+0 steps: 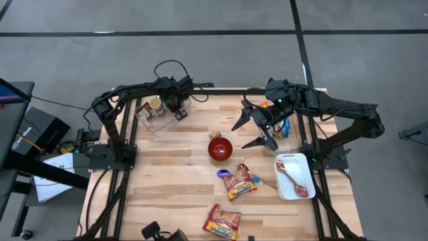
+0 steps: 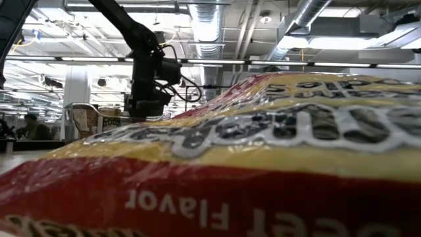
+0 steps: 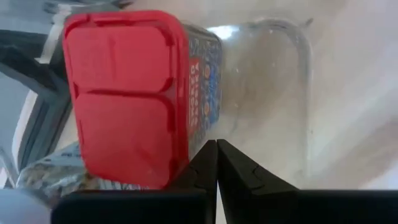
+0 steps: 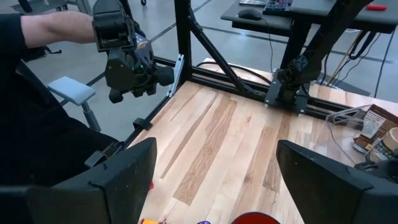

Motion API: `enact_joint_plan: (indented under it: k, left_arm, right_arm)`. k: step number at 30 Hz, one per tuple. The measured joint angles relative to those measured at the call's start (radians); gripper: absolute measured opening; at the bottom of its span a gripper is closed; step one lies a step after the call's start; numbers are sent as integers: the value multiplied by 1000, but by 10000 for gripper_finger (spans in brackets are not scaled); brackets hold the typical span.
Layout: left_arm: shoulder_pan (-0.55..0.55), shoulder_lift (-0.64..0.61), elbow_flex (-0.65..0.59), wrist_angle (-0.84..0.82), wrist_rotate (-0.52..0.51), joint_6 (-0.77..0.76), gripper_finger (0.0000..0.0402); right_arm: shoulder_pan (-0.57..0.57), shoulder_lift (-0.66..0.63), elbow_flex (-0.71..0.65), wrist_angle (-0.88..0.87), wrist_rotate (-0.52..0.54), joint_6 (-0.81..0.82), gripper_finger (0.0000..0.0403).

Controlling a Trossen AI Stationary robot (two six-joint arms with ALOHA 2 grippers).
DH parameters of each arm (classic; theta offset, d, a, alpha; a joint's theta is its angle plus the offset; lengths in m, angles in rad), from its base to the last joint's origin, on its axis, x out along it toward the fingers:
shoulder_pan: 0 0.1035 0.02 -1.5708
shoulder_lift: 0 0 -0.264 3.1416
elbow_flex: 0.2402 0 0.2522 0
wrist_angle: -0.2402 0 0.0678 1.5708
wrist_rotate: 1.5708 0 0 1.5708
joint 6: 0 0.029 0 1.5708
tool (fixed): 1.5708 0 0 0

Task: Pick & Place Food Item
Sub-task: Put the red seasoning can into the left transparent bin, then put the top red noodle pack into the right transparent bin

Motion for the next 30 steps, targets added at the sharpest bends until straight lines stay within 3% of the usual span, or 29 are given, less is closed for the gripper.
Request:
enact_joint_plan:
  k: [5, 17, 26, 30]
  left_arm:
    - [2, 0, -21, 59, -3, 0, 0]
    - [-5, -69, -21, 13, 19, -4, 0]
    - [-37, -322, -22, -39, 56, -9, 0]
    - [-72, -473, -22, -15, 228, -57, 1]
  right_arm:
    - [0, 0, 0, 0, -1, 4, 324]
    - [-5, 0, 0, 0, -2, 7, 324]
    - [-12, 0, 0, 4, 2, 7, 324]
    - [-37, 0, 0, -8, 3, 6, 324]
